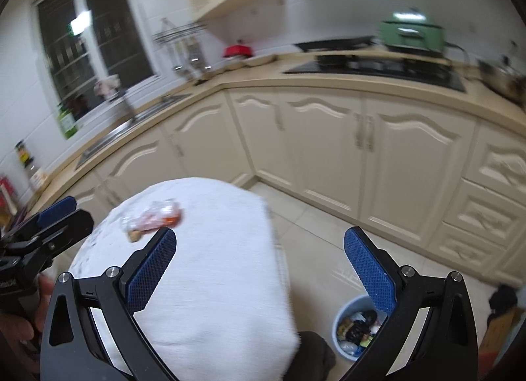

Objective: Collect trash
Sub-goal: 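Bring both empty grippers back to the table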

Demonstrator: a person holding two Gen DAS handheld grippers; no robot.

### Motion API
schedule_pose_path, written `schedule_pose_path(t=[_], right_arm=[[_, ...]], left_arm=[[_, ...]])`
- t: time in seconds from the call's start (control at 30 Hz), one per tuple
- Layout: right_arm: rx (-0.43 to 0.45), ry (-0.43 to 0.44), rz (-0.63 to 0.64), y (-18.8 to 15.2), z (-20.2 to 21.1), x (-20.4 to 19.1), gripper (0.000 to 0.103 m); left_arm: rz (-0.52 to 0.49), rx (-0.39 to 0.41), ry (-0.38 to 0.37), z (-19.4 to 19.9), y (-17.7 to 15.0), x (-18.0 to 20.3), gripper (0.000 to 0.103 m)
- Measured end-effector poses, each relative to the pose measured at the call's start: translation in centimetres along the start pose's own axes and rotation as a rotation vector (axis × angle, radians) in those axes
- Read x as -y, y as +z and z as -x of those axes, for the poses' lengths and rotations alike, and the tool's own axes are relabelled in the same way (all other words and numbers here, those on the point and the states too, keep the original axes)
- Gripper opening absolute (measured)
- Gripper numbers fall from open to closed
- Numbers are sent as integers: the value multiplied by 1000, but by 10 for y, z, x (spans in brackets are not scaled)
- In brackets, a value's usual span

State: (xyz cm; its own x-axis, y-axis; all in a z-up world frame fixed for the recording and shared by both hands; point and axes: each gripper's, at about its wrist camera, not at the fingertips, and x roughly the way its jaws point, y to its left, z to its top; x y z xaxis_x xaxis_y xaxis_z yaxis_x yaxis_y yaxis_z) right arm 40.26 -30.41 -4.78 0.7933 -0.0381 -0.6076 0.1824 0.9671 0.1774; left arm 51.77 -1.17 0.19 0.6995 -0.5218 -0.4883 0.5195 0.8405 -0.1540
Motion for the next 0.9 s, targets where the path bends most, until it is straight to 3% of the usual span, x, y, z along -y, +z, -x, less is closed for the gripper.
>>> schedule_pose_path(t=[0.27,0.53,0.77,0.9], right_arm=[[5,108,122,8,-16,-73,103],[-10,196,230,7,-34,-129,103],[-38,241,296,5,-58,-153,103],[-70,252,306,3,-82,-155,103]], left_arm=[[91,47,132,50,-21,-42,102],[166,39,230,62,-32,-70,102],[191,-19,262,29,-29,-86,102],[200,-79,256,-16,-19,-97,102]])
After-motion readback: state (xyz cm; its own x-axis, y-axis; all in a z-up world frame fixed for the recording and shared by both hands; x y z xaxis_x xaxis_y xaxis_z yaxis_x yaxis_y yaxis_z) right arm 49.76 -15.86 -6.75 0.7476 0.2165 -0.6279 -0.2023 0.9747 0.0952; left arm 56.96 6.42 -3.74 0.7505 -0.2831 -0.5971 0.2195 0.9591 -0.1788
